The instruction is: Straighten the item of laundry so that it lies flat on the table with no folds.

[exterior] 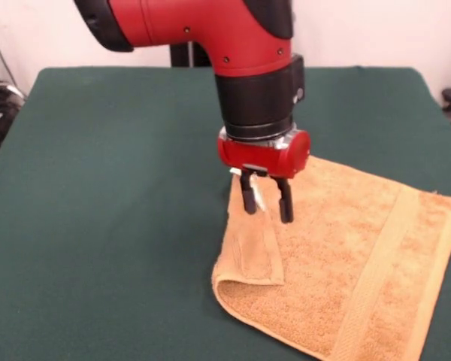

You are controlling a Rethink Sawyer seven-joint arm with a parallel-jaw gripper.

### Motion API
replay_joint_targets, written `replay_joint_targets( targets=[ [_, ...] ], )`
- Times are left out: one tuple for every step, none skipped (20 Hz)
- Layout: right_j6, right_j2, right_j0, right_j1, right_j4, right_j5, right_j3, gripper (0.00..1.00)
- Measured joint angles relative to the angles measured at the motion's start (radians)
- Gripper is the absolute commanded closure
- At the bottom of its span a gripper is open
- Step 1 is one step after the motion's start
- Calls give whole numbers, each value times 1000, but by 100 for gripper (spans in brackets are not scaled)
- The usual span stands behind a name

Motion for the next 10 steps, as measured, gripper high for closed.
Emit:
replay_joint_targets(
  targets=[
    [0, -1, -1, -1, 0, 1, -3, 0],
    [0, -11, -3, -1, -2, 4, -21, 100],
    [0, -14, -3, -1, -3, 4, -25, 100],
    [0, -16, -3, 0, -4, 4, -29, 100],
    [0, -18, -2, 1, -5, 4, -32, 100],
    [0, -24, -1, 3, -8, 4, -41, 100],
    [0, -30, -1, 6, -11, 4, -53, 100],
    [0, -37, -2, 12, -12, 4, -66, 100],
    [0, -41, -3, 19, -12, 4, -77, 100],
    [0, -44, -5, 26, -12, 4, -86, 100]
  ],
)
